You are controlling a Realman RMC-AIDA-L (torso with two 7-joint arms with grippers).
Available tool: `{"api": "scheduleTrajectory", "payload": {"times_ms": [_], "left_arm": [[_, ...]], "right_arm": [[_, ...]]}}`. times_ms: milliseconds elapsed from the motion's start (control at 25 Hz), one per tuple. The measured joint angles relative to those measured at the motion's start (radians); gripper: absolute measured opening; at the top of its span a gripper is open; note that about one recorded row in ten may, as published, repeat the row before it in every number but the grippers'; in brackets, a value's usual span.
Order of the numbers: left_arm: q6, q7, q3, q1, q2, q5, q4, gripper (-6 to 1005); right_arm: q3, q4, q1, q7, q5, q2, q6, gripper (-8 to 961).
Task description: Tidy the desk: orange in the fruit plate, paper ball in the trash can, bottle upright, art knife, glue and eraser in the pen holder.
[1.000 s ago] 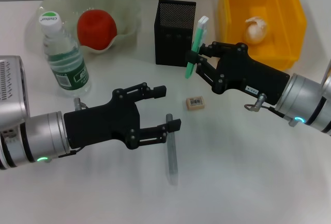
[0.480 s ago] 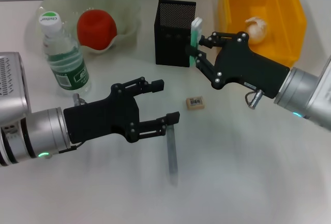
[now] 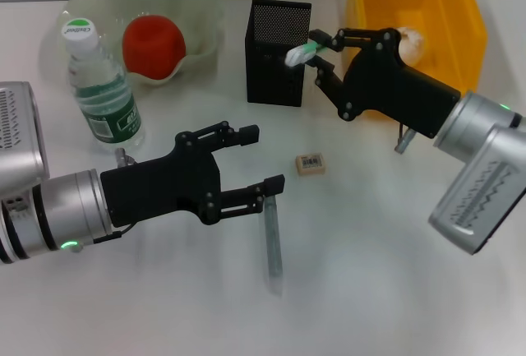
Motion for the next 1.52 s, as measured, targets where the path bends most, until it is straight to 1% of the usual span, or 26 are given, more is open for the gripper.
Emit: {"api": "scheduleTrajectory", "payload": {"times_ms": [280, 360, 400, 480, 520, 560, 600, 880, 1000, 1520], "left_arm": [[-0.002, -0.001, 0.000, 0.000, 0.000, -0.001, 0.000, 785], [-0.002, -0.001, 0.000, 0.000, 0.000, -0.001, 0.000, 785], [-0.002, -0.001, 0.000, 0.000, 0.000, -0.001, 0.000, 785], [-0.002, -0.001, 0.000, 0.000, 0.000, -0.001, 0.000, 785], [-0.002, -0.001, 0.000, 0.000, 0.000, -0.001, 0.000, 785], [0.001, -0.001, 0.000, 0.000, 0.000, -0.001, 0.000, 785], [0.001, -0.001, 0.000, 0.000, 0.000, -0.001, 0.000, 785], [0.003, 0.004, 0.000, 0.007, 0.000, -0.001, -0.001, 785], [0.003, 0.008, -0.001, 0.011, 0.001, -0.001, -0.007, 785], [0.001, 0.013, -0.002, 0.020, 0.005, -0.025, -0.008, 785]], "right_arm": [[-0.002, -0.008, 0.030, -0.072, 0.000, 0.000, 0.004, 179], [-0.005, -0.010, 0.041, -0.098, 0.000, 0.000, 0.017, 179], [-0.007, -0.010, 0.061, -0.105, 0.000, -0.001, 0.045, 179], [-0.008, -0.009, 0.069, -0.105, 0.000, -0.001, 0.059, 179], [-0.008, -0.005, 0.089, -0.095, 0.000, -0.001, 0.096, 179], [-0.008, -0.005, 0.089, -0.095, 0.000, -0.001, 0.096, 179], [-0.009, -0.003, 0.108, -0.069, -0.003, -0.002, 0.129, 179], [-0.013, -0.007, 0.146, 0.032, -0.010, -0.003, 0.168, 179], [-0.022, -0.006, 0.160, 0.086, -0.012, -0.003, 0.205, 179], [-0.027, -0.008, 0.165, 0.147, -0.011, -0.003, 0.213, 180]]}}
